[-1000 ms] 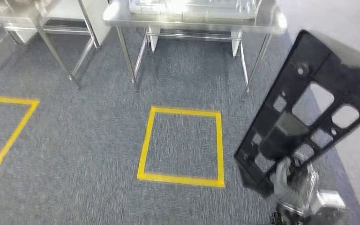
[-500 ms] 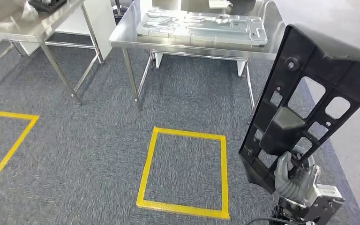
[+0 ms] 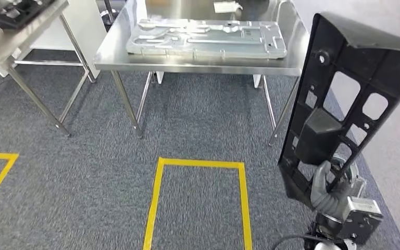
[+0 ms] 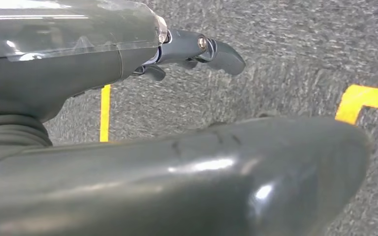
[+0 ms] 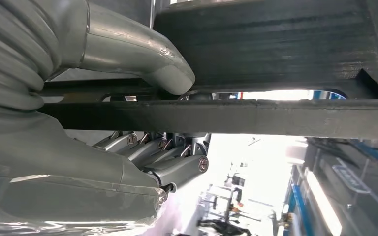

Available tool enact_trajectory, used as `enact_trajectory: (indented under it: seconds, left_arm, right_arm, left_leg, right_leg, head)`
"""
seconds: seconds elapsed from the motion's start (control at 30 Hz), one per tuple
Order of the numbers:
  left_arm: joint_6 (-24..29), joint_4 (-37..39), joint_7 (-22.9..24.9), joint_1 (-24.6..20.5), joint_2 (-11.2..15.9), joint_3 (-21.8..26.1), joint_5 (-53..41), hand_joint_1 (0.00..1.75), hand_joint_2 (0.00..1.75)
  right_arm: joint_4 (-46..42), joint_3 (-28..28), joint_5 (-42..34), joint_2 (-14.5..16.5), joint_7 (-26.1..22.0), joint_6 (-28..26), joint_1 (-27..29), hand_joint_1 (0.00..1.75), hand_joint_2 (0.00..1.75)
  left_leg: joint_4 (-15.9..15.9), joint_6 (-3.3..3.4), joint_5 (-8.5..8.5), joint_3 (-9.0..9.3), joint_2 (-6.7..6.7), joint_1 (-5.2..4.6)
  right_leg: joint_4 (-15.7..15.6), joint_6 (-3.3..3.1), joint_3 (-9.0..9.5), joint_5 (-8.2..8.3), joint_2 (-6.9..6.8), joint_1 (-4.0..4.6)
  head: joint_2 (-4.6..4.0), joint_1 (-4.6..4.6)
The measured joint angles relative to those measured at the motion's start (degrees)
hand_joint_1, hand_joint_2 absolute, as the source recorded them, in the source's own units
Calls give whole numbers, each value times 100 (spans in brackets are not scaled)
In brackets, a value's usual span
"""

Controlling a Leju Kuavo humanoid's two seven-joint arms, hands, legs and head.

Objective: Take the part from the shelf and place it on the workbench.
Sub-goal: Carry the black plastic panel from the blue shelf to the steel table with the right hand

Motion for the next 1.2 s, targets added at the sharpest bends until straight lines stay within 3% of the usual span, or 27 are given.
enact_trajectory:
  seconds: [0.03,0.1,0.17,0.2,0.23,0.27,0.33,0.37,0.4,0.47,0.5,0.53,0.57,0.6,0.63,0.67,0.7,0.73,0.77,0.83,0.87,0.9,1.0,1.03,1.07,1.13,1.2]
  left_arm:
    - [1,6,10,-17,1,0,3,0,0]
    - [1,3,17,-88,-14,0,7,0,0]
    - [1,2,21,-122,-22,1,20,0,0]
    - [1,2,29,-119,-26,1,31,0,0]
    - [2,2,40,-112,-31,1,43,0,0]
    - [4,2,52,-97,-37,1,53,0,0]
    - [15,2,72,-63,-47,0,68,0,0]
    - [22,2,78,-51,-51,-1,77,0,0]
    - [32,3,88,-43,-55,-1,85,0,0]
    - [55,9,111,-43,-61,-2,97,0,0]
    - [66,13,126,-53,-63,-3,101,0,0]
    - [76,14,136,-72,-66,-3,105,0,0]
    - [83,12,144,-105,-69,-4,110,0,0]
    - [93,10,150,-134,-72,-4,122,0,0]
    - [107,9,152,-162,-76,-4,141,0,0]
    - [120,9,153,-186,-79,-4,160,0,0]
    - [142,9,156,-195,-83,-4,183,0,0]
    - [167,9,159,-193,-87,-4,207,0,0]
    - [197,9,163,-182,-91,-3,226,0,0]
    - [266,9,157,-146,-93,-3,275,0,0]
    - [290,10,148,-128,-93,-1,301,0,0]
    - [304,10,135,-109,-93,1,327,0,0]
    - [326,26,98,-25,-89,11,401,0,0]
    - [332,31,85,-11,-90,17,424,0,0]
    - [337,31,72,-21,-96,23,441,0,0]
    - [341,30,57,-59,-115,33,465,0,0]
    - [342,28,52,-81,-124,36,469,0,0]
  right_arm:
    - [-20,-32,49,-16,41,2,-68,175,175]
    - [-68,-95,115,-48,106,9,-220,175,175]
    - [-73,-156,180,-87,143,16,-343,175,175]
    - [-59,-182,225,-114,169,21,-384,175,175]
    - [-42,-207,272,-148,201,27,-421,175,175]
    - [-20,-232,314,-188,242,40,-463,175,175]
    - [41,-276,381,-277,352,108,-593,175,175]
    - [90,-296,410,-333,422,160,-684,175,175]
    - [167,-312,449,-399,496,215,-789,175,175]
    - [395,-334,536,-540,645,307,-1022,175,175]
    - [507,-342,587,-606,711,338,-1137,175,175]
    - [591,-347,632,-669,772,362,-1257,175,175]
    - [652,-351,675,-731,823,391,-1393,175,175]
    - [700,-354,713,-783,859,420,-1537,175,175]
    - [767,-354,748,-837,897,455,-1705,175,175]
    - [861,-354,777,-880,938,493,-1872,175,175]
    - [970,-353,804,-915,985,525,-2024,175,175]
    - [1087,-346,828,-949,1030,556,-2167,175,175]
    - [1210,-333,844,-983,1077,588,-2302,175,175]
    - [1454,-283,866,-1072,1146,648,-2627,175,175]
    - [1588,-248,868,-1125,1172,677,-2813,175,175]
    - [1720,-209,860,-1177,1190,700,-2992,175,175]
    - [2156,-60,796,-1308,1227,749,-3392,175,175]
    - [2275,-9,773,-1348,1234,763,-3492,175,175]
    - [2361,40,751,-1394,1240,780,-3596,175,175]
    - [2437,100,718,-1472,1243,808,-3748,175,175]
    - [2454,116,709,-1499,1243,815,-3805,175,175]
  left_leg:
    - [-60,26,120,36,-6,-15]
    - [-155,98,8,240,-35,-3]
    - [-317,154,-77,512,-56,23]
    - [-406,166,-132,661,-58,29]
    - [-498,171,-193,821,-64,32]
    - [-594,170,-262,1000,-72,34]
    - [-796,160,-419,1394,-97,35]
    - [-895,153,-508,1600,-109,36]
    - [-984,140,-610,1793,-116,37]
    - [-1113,90,-832,2121,-128,33]
    - [-1191,50,-922,2234,-133,46]
    - [-1253,11,-966,2336,-131,52]
    - [-1253,-33,-926,2375,-131,57]
    - [-1073,-66,-816,2347,-121,64]
    - [-684,-94,-658,2185,-106,54]
    - [-181,-121,-535,1902,-95,52]
    - [326,-138,-525,1547,-82,55]
    - [704,-151,-644,1192,-71,53]
    - [900,-159,-889,883,-64,52]
    - [880,-150,-1410,369,-53,45]
    - [712,-127,-1493,153,-47,36]
    - [460,-81,-1288,-40,-42,22]
    - [-391,65,584,-405,-54,-57]
    - [-488,86,974,-443,-69,-78]
    - [-466,103,1046,-447,-89,-90]
    - [-407,148,977,-426,-99,-92]
    - [-410,169,957,-413,-100,-88]
  right_leg:
    - [42,50,63,-12,13,5]
    - [434,136,-57,218,2,-4]
    - [1153,177,-537,548,-34,-10]
    - [1440,183,-818,563,-53,-12]
    - [1607,190,-1073,425,-60,-13]
    - [1654,197,-1295,178,-65,-13]
    - [1411,213,-1593,-254,-80,-13]
    - [1131,219,-1675,-228,-87,-13]
    - [742,214,-1719,106,-94,-11]
    - [68,158,-1767,1245,-103,33]
    - [-77,105,-1773,1639,-107,60]
    - [-88,50,-1763,1765,-109,92]
    - [-43,-6,-1706,1608,-103,110]
    - [-45,-53,-1623,1503,-99,103]
    - [-89,-91,-1497,1388,-95,93]
    - [-144,-119,-1345,1288,-92,77]
    - [-209,-134,-1176,1187,-94,61]
    - [-266,-144,-1003,1092,-94,57]
    - [-316,-146,-831,1003,-88,56]
    - [-404,-140,-482,816,-68,55]
    - [-440,-132,-312,714,-57,57]
    - [-466,-122,-153,605,-52,64]
    - [-428,-56,152,264,-17,102]
    - [-404,-19,203,156,1,109]
    - [-395,27,245,65,16,109]
    - [-423,88,316,-44,16,97]
    - [-437,108,342,-72,16,95]
  head:
    - [0,0]
    - [0,2]
    - [0,6]
    - [0,9]
    - [0,9]
    - [0,10]
    - [0,10]
    - [0,10]
    - [0,10]
    - [0,17]
    - [0,20]
    - [0,24]
    - [0,29]
    - [0,27]
    - [0,26]
    - [0,23]
    - [0,21]
    - [0,18]
    - [0,19]
    - [0,19]
    - [0,19]
    - [0,19]
    - [0,21]
    - [0,21]
    - [0,20]
    - [0,17]
    - [0,15]
